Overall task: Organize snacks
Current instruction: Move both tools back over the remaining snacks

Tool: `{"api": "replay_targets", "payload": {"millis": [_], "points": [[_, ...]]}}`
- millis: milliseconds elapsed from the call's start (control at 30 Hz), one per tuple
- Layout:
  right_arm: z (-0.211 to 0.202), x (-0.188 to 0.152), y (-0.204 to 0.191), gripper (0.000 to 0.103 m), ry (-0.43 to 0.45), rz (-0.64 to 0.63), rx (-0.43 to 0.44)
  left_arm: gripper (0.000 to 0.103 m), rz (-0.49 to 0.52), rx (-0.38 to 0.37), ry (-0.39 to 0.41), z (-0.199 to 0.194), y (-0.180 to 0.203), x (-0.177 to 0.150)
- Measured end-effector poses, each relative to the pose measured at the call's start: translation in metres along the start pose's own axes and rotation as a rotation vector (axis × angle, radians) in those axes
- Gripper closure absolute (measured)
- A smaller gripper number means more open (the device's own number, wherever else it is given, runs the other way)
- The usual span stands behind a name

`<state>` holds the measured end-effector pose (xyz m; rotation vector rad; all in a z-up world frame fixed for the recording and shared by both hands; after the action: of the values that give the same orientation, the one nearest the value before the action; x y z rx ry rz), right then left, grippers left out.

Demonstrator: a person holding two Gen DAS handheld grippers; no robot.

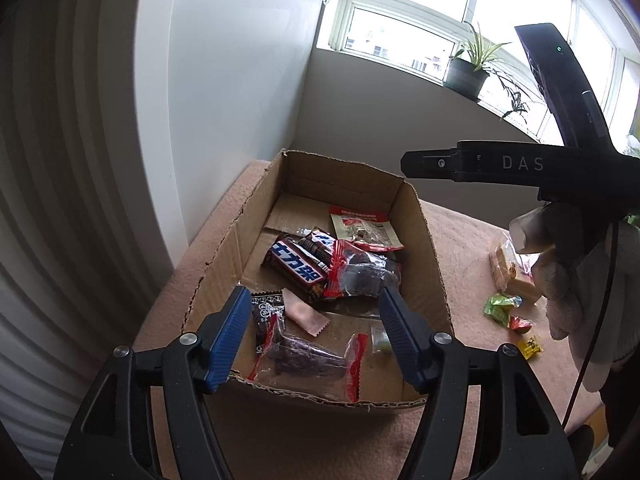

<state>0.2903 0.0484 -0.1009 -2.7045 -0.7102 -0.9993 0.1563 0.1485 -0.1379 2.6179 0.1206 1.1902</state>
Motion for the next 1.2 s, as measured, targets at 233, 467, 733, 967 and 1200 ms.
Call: {"api": "replay_targets", "payload": {"millis": [233,467,733,967,1200], "points": [[-0.034,-0.014,0.026,0.018,0.017,0.040,0.005,0.037,0.008,-0.009,0.009,-0.007,0.009,-0.001],[-0.070,-0.049,0.067,0.018,0.021,0.078,-0.036,0.037,0.026,-0.031,0.012,-0.013,0.028,-0.003],[-0.092,-0.112,0.114,0.018,-0.024,0.146,-0.100,0.037,0.062,-0.069,0.004,-0.013,0.061,-0.009],[-0.085,-0.167,0.137,0.018,-0.082,0.213,-0.130,0.037,0.096,-0.108,-0.014,-0.010,0.090,-0.017],[-0.063,-0.206,0.133,0.018,-0.117,0.206,-0.173,0.037,0.121,-0.138,-0.037,-0.005,0.112,-0.026]]}}
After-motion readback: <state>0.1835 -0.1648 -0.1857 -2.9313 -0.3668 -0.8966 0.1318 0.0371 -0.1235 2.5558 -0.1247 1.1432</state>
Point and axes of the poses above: each gripper's, at about its wrist camera, not at the fingertips, and z roughly the way its jaws point, y to its right, x to its top, the point moved 6 cm from there along z, roughly the way its jaws point, and after that the axes turned 6 degrees about -x, right-handed, at the moved point
